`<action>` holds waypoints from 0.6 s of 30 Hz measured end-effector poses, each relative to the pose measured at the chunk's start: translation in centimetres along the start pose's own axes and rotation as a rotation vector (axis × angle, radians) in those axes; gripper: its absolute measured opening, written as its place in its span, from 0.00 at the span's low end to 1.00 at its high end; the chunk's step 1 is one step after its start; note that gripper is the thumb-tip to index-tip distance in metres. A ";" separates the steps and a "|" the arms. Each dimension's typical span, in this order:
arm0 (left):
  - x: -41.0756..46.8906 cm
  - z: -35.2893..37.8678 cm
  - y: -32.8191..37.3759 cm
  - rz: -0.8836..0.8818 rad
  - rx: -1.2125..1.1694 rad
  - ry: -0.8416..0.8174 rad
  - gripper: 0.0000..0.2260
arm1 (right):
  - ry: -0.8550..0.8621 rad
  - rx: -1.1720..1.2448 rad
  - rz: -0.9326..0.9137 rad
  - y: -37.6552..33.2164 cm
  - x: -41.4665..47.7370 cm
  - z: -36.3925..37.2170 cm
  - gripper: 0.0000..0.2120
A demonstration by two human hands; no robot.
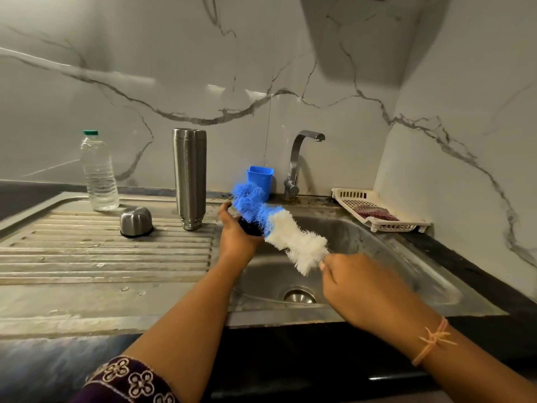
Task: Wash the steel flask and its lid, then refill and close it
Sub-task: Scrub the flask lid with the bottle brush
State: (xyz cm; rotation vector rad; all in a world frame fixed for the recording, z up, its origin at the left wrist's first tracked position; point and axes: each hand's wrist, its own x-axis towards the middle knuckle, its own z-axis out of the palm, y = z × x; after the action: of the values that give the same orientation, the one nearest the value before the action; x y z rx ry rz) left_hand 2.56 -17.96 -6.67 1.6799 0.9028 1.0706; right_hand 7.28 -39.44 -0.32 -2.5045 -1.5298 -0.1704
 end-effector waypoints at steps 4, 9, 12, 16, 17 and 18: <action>0.0 -0.2 0.7 -0.091 -0.121 0.024 0.32 | -0.043 -0.024 -0.013 -0.3 -1.1 0.0 0.16; -0.3 -0.2 0.7 -0.073 -0.056 0.019 0.35 | -0.059 0.010 0.038 0.0 -0.7 0.2 0.16; -0.4 -0.2 0.4 0.029 -0.063 -0.009 0.36 | -0.035 0.060 0.079 0.6 0.4 0.1 0.16; -0.5 0.1 0.6 0.180 -0.082 0.010 0.28 | 0.019 0.132 0.130 1.8 3.6 0.2 0.13; -0.4 0.2 0.6 0.202 -0.102 0.006 0.27 | 0.042 0.163 0.138 2.0 4.4 0.3 0.11; -0.3 0.2 0.4 0.214 -0.135 -0.006 0.27 | 0.078 0.193 0.144 2.0 5.2 0.5 0.10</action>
State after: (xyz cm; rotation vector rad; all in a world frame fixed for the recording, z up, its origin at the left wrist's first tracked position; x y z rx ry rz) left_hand 2.73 -18.45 -6.38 1.6923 0.6425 1.2401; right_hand 11.44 -35.73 0.00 -2.4133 -1.2661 -0.0922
